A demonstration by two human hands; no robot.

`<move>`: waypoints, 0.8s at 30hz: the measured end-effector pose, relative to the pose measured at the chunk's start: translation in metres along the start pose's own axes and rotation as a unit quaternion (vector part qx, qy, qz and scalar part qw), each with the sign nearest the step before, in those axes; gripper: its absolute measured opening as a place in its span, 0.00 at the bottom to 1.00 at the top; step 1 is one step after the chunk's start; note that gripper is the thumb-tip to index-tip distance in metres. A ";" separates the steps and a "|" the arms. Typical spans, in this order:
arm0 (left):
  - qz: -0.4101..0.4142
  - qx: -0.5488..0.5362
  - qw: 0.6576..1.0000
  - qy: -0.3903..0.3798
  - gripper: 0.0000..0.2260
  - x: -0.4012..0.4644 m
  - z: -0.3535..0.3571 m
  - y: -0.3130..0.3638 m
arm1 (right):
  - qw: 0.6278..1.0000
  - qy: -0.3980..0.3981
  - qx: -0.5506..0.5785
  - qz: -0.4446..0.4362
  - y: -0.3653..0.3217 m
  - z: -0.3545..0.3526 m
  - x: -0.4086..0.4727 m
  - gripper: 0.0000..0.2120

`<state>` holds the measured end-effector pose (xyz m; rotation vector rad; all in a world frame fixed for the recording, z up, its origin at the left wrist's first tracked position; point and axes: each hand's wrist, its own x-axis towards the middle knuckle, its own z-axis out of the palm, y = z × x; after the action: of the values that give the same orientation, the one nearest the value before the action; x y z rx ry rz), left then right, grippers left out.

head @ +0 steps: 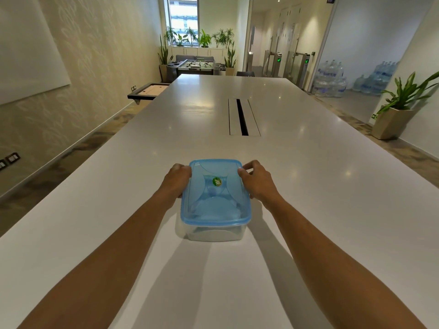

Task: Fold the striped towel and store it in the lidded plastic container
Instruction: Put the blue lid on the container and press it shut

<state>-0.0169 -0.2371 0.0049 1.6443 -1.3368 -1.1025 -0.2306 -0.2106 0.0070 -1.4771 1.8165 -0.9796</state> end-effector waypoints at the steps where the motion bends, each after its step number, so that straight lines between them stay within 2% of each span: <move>1: 0.005 0.002 1.000 -0.003 0.16 0.012 0.002 0.004 | 1.000 0.006 0.005 0.006 -0.001 0.004 0.012 0.14; 4: 0.016 -0.017 1.000 -0.003 0.21 0.013 0.004 0.011 | 1.000 0.011 0.011 0.010 -0.009 0.004 0.016 0.14; 7: 0.028 0.003 0.999 0.031 0.14 0.020 0.007 0.009 | 1.000 0.006 0.019 0.016 -0.013 0.004 0.022 0.17; 12: 0.008 -0.008 1.000 0.020 0.14 0.045 0.014 0.006 | 0.999 0.014 0.009 0.042 -0.010 0.013 0.041 0.15; 15: -0.018 -0.074 0.997 0.006 0.14 0.049 0.019 0.002 | 0.995 0.012 0.070 0.074 -0.003 0.018 0.050 0.21; 18: -0.021 -0.101 0.995 -0.003 0.14 0.051 0.021 -0.004 | 0.971 -0.009 0.194 0.140 0.002 0.021 0.054 0.27; 21: -0.019 -0.121 0.992 0.001 0.12 0.053 0.021 -0.006 | 0.948 -0.001 0.274 0.159 0.003 0.022 0.054 0.23; 24: -0.009 -0.121 0.992 0.017 0.13 0.054 0.021 -0.008 | 0.940 0.008 0.303 0.160 0.003 0.024 0.055 0.21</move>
<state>-0.0289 -0.2896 -0.0195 1.4921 -1.1206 -1.1910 -0.2243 -0.2678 -0.0084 -0.7740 1.5027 -1.2334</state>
